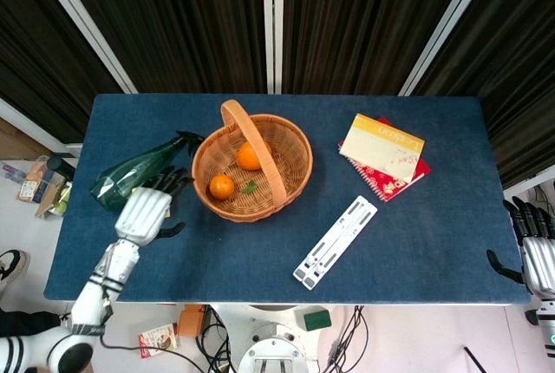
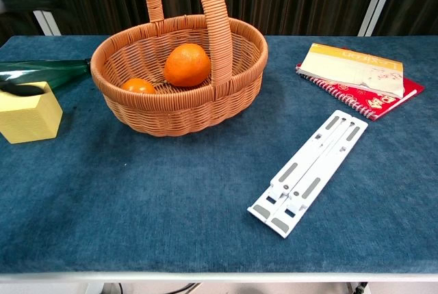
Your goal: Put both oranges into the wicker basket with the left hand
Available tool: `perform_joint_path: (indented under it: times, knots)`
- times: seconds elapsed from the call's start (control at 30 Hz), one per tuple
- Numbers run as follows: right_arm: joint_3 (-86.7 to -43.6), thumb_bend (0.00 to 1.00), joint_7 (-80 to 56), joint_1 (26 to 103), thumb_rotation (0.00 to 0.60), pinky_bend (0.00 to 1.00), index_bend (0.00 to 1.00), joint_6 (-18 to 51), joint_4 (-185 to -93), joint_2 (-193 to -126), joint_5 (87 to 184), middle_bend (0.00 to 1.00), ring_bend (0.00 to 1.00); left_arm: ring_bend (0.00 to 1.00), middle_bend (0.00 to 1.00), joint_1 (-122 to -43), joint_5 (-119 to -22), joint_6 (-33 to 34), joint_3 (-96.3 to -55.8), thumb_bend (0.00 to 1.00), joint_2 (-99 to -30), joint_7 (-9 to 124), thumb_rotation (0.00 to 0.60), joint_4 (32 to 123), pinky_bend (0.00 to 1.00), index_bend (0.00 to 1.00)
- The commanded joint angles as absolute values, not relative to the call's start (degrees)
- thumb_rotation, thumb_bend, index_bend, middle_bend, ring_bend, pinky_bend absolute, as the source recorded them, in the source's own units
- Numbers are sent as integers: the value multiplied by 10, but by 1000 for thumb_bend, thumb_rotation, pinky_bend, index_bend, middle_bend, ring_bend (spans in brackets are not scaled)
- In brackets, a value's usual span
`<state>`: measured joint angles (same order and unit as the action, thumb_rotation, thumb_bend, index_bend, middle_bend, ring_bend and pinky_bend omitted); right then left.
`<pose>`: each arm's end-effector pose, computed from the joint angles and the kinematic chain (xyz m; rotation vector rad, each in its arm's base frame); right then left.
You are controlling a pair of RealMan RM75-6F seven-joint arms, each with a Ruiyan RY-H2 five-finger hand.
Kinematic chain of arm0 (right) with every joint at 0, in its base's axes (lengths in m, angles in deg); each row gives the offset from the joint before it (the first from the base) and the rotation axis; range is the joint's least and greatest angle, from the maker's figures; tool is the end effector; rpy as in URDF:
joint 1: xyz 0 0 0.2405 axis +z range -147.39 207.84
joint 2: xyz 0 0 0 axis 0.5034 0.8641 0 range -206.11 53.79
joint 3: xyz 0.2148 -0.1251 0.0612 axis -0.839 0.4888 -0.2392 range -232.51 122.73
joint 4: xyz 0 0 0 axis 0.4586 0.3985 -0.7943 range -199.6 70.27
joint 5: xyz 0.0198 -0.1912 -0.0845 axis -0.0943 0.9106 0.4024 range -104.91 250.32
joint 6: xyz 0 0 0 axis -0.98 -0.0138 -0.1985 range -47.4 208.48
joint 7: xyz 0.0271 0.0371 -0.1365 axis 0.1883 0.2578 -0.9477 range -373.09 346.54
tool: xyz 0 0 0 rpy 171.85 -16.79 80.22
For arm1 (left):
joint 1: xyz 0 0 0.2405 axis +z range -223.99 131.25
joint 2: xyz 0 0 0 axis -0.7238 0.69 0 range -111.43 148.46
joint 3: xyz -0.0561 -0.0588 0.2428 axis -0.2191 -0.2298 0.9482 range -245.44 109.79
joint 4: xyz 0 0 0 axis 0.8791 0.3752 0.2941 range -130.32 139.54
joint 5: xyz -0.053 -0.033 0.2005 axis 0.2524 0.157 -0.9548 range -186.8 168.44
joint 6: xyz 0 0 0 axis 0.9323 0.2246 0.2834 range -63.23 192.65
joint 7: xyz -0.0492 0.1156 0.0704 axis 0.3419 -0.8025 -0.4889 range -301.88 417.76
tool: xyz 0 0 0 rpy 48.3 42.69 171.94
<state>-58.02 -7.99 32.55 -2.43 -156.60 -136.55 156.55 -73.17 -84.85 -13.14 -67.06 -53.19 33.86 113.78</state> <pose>-0.3313 -0.1679 0.1796 1.3271 -0.9808 0.8555 -0.1852 0.2428 0.0784 -1.7003 -0.8707 -0.9650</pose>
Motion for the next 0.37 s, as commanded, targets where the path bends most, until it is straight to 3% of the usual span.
perform_joint_path:
  times: [0.03,0.2,0.37]
  knots:
    - [-580,315,-82,324,600,0,0,-29,-1567,-1369,1568,0,0,82,129,-622,-947,-235,-581,166,-496,348,600,1086,259,199]
    - [-579,315,-92,324,600,0,0,-31,-1564,-1375,1571,0,0,61,113,-552,-986,-322,-574,160,-524,376,600,1008,237,169]
    - [-577,314,-98,327,600,0,0,-28,-1564,-1378,1574,0,0,44,87,-528,-1009,-346,-581,155,-531,407,600,975,220,158]
